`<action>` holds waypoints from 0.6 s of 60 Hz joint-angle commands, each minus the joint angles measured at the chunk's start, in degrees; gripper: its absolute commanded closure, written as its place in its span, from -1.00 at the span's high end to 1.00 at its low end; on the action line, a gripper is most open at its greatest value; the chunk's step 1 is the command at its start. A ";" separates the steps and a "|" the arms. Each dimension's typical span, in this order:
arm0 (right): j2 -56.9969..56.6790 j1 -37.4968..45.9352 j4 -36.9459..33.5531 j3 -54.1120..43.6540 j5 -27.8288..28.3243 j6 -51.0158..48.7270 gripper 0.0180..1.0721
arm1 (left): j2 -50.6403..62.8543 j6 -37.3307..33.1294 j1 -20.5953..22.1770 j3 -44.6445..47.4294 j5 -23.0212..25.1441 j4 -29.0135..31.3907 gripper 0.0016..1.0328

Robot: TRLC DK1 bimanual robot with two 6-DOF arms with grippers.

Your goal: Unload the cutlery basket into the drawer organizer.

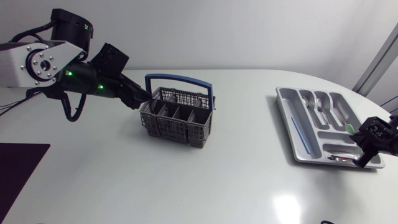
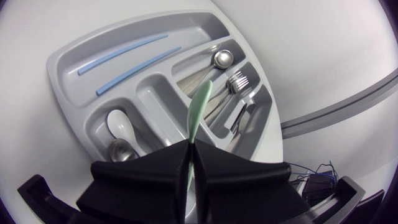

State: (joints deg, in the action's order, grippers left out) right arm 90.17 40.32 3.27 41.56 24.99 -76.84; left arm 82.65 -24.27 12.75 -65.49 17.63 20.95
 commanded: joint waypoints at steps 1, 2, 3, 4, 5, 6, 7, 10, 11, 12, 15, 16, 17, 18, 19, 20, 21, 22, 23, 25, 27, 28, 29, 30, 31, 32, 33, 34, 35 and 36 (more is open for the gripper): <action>2.03 0.73 2.80 -2.36 -1.35 -4.11 -0.89 | -0.30 -1.66 -1.24 2.04 -0.49 -0.21 0.27; 2.20 0.82 3.50 -2.71 -1.61 -4.28 -0.89 | -0.21 -1.74 -1.33 2.13 -0.49 -0.30 0.27; 2.47 0.82 4.64 -3.15 -1.97 -4.46 -0.88 | -0.21 -1.83 -1.68 2.39 -0.58 -0.47 0.27; 2.64 0.82 5.87 -3.77 -2.32 -4.64 -0.88 | -0.21 -1.92 -2.03 2.65 -0.58 -0.82 0.27; 2.82 0.91 6.66 -4.03 -2.58 -4.90 -0.88 | -0.12 -1.92 -2.21 2.83 -0.58 -1.09 0.27; 2.99 0.91 7.19 -4.38 -2.84 -5.34 -0.88 | -0.12 -2.01 -2.38 3.00 -0.58 -1.26 0.27; 3.08 0.91 7.63 -4.73 -3.20 -5.78 -0.88 | -0.12 -2.01 -2.47 3.18 -0.58 -1.35 0.27; 3.34 0.91 8.33 -5.35 -4.16 -6.39 -0.74 | 0.23 -2.27 -3.44 3.71 -0.58 -1.97 0.27; 3.34 0.91 8.33 -5.35 -4.16 -6.39 -0.74 | 0.23 -2.27 -3.44 3.71 -0.58 -1.97 0.27; 3.43 0.91 8.42 -5.61 -4.78 -6.39 -0.57 | 0.49 -2.45 -3.88 4.06 -0.58 -2.32 0.27; 3.52 0.99 8.60 -5.79 -5.22 -6.39 -0.31 | 0.84 -2.62 -4.40 4.32 -0.58 -2.93 0.27; 3.52 1.08 8.51 -5.88 -5.57 -6.39 -0.15 | 1.20 -2.89 -4.84 4.50 -0.58 -3.20 0.27; 3.52 1.17 8.51 -5.97 -5.83 -6.39 -0.07 | 1.20 -2.89 -5.02 4.50 -0.58 -3.28 0.27; 3.43 1.17 8.51 -6.05 -6.10 -6.39 0.01 | 1.72 -2.97 -5.55 4.50 -0.58 -3.37 0.27; 3.52 1.26 8.51 -6.14 -6.54 -6.39 0.10 | 1.81 -3.06 -5.72 4.50 -0.58 -3.37 0.27; 3.52 1.26 8.51 -6.14 -6.89 -6.39 0.18 | 2.25 -3.15 -6.34 4.41 -0.58 -3.46 0.27; 3.43 1.35 8.51 -6.14 -7.15 -6.39 0.28 | 2.43 -3.15 -6.60 4.41 -0.58 -3.64 0.27; 3.34 1.43 8.51 -6.23 -7.42 -6.39 0.37 | 2.69 -3.24 -7.04 4.41 -0.58 -3.90 0.27; 3.34 1.43 8.51 -6.23 -7.59 -6.39 0.43 | 2.78 -3.24 -7.22 4.41 -0.58 -3.90 0.27; 2.82 1.61 8.51 -6.32 -8.29 -6.22 0.69 | 3.39 -3.50 -7.92 4.32 -0.58 -4.16 0.27; 2.38 1.70 8.42 -6.40 -8.73 -6.13 0.78 | 3.92 -3.59 -8.53 4.32 -0.58 -4.43 0.27; 2.03 1.70 8.33 -6.49 -8.82 -6.13 0.80 | 4.01 -3.68 -8.62 4.32 -0.58 -4.43 0.27; 1.41 1.87 8.25 -6.58 -8.91 -6.13 0.80 | 4.45 -3.68 -8.89 4.23 -0.58 -4.60 0.27; 0.80 1.87 8.07 -6.76 -8.91 -6.13 0.82 | 4.54 -3.77 -9.06 4.32 -0.58 -4.69 0.27; -0.17 2.05 7.98 -7.02 -8.91 -6.04 0.83 | 4.97 -3.94 -9.50 4.23 -0.58 -4.95 0.27; -0.70 2.14 7.81 -7.11 -8.91 -6.04 0.83 | 5.24 -4.03 -9.68 4.23 -0.58 -4.95 0.27; -1.31 2.22 7.63 -7.28 -8.91 -5.95 0.83 | 5.59 -4.03 -9.94 4.23 -0.58 -5.04 0.27; -2.19 2.40 7.28 -7.46 -8.91 -5.87 0.83 | 5.85 -4.12 -10.12 4.23 -0.58 -5.13 0.27; -2.90 2.40 6.93 -7.55 -8.91 -5.69 0.83 | 6.12 -4.20 -10.29 4.32 -0.58 -5.31 0.27; -3.69 2.40 6.49 -7.55 -8.91 -5.34 0.83 | 6.21 -4.29 -10.29 4.32 -0.58 -5.39 0.27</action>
State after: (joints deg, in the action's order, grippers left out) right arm 90.35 42.04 10.50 35.46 16.38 -81.45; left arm 86.89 -27.07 3.31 -62.54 17.41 16.14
